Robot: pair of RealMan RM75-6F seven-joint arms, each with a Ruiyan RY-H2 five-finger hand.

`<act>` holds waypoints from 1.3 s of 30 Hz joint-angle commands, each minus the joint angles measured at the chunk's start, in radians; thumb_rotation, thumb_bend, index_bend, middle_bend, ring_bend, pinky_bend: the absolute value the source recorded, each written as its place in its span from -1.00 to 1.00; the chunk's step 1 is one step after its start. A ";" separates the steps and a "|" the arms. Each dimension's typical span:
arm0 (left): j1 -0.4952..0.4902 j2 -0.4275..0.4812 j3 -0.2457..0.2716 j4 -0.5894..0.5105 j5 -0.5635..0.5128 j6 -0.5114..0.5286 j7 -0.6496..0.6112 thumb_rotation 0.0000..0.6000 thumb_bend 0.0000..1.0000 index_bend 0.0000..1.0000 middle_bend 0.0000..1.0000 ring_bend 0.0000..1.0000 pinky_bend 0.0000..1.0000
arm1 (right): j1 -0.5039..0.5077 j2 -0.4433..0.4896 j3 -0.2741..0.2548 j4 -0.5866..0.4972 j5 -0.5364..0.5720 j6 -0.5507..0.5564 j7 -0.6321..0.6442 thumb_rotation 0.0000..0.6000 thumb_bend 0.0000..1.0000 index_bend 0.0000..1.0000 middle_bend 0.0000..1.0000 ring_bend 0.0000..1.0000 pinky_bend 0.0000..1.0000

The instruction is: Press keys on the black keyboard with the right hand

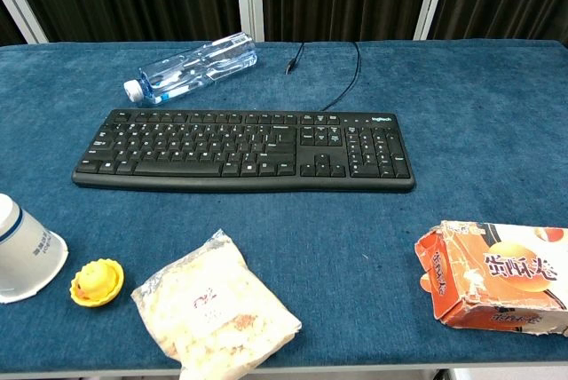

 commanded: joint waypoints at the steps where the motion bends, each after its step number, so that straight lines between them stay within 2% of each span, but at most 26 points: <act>1: 0.001 -0.001 0.002 0.003 0.004 0.001 -0.005 1.00 -0.77 -0.65 -0.73 -0.84 -1.00 | 0.000 -0.002 -0.006 0.002 -0.009 -0.003 0.000 0.62 -0.87 -1.00 -1.00 -1.00 -1.00; 7: 0.001 -0.004 0.005 0.005 0.018 0.005 -0.009 1.00 -0.77 -0.65 -0.73 -0.84 -1.00 | 0.041 0.008 0.008 -0.035 -0.030 -0.041 -0.032 0.62 -0.87 -1.00 -1.00 -1.00 -1.00; 10: 0.000 -0.007 0.006 0.003 0.024 0.007 -0.009 1.00 -0.77 -0.65 -0.73 -0.84 -1.00 | 0.101 0.018 0.039 -0.091 -0.020 -0.109 -0.090 0.61 -0.87 -1.00 -0.96 -1.00 -0.99; 12: -0.001 -0.007 0.004 0.002 0.026 0.010 -0.008 1.00 -0.77 -0.65 -0.73 -0.84 -1.00 | 0.160 0.020 0.066 -0.141 0.005 -0.186 -0.144 0.61 -0.87 -1.00 -0.87 -0.97 -0.90; 14: -0.003 -0.007 0.002 0.002 0.027 0.009 -0.006 1.00 -0.77 -0.65 -0.73 -0.84 -1.00 | 0.233 0.012 0.101 -0.185 0.062 -0.290 -0.194 0.60 -0.78 -1.00 -0.67 -0.74 -0.61; 15: -0.004 -0.008 0.003 0.002 0.028 0.007 -0.006 1.00 -0.77 -0.65 -0.73 -0.84 -1.00 | 0.268 0.004 0.118 -0.197 0.097 -0.337 -0.216 0.60 -0.66 -1.00 -0.50 -0.49 -0.39; 16: -0.005 -0.008 0.003 0.003 0.028 0.004 -0.005 1.00 -0.77 -0.65 -0.73 -0.84 -1.00 | 0.316 -0.010 0.142 -0.206 0.153 -0.402 -0.251 0.60 -0.57 -1.00 -0.39 -0.32 -0.25; 17: -0.006 -0.008 0.004 0.004 0.028 0.002 -0.005 1.00 -0.77 -0.65 -0.73 -0.84 -1.00 | 0.354 -0.024 0.159 -0.209 0.201 -0.450 -0.276 0.59 -0.38 -1.00 -0.16 0.00 0.00; 18: -0.007 -0.008 0.005 0.004 0.027 -0.002 -0.004 1.00 -0.77 -0.65 -0.73 -0.84 -1.00 | 0.393 -0.040 0.175 -0.207 0.253 -0.497 -0.303 0.59 -0.27 -1.00 -0.03 0.17 0.15; 20: -0.008 -0.008 0.007 0.006 0.024 -0.008 -0.004 1.00 -0.77 -0.65 -0.73 -0.84 -1.00 | 0.485 -0.085 0.206 -0.184 0.381 -0.588 -0.374 0.58 0.10 -1.00 0.32 0.58 0.54; 24: -0.008 -0.008 0.005 0.011 0.013 -0.016 -0.006 1.00 -0.77 -0.66 -0.73 -0.84 -1.00 | 0.645 -0.187 0.227 -0.108 0.629 -0.668 -0.519 0.58 0.57 -0.86 0.60 0.88 0.84; 27: -0.010 -0.012 0.005 0.017 0.003 -0.028 -0.005 1.00 -0.77 -0.65 -0.73 -0.84 -1.00 | 0.762 -0.269 0.220 -0.029 0.811 -0.689 -0.600 0.57 0.83 -0.78 0.68 0.98 0.96; 29: -0.011 -0.014 0.005 0.021 -0.002 -0.035 -0.006 1.00 -0.77 -0.65 -0.73 -0.84 -1.00 | 0.819 -0.307 0.210 0.009 0.894 -0.690 -0.638 0.56 0.96 -0.74 0.72 1.00 1.00; 34: -0.018 -0.017 0.001 0.029 -0.014 -0.050 -0.007 1.00 -0.77 -0.65 -0.73 -0.84 -1.00 | 0.964 -0.384 0.178 0.110 1.106 -0.724 -0.706 0.54 1.00 -0.64 0.78 1.00 1.00; 39: -0.023 -0.019 -0.002 0.036 -0.021 -0.062 -0.008 1.00 -0.77 -0.65 -0.73 -0.84 -1.00 | 1.071 -0.446 0.144 0.198 1.237 -0.750 -0.738 0.52 1.00 -0.58 0.80 1.00 1.00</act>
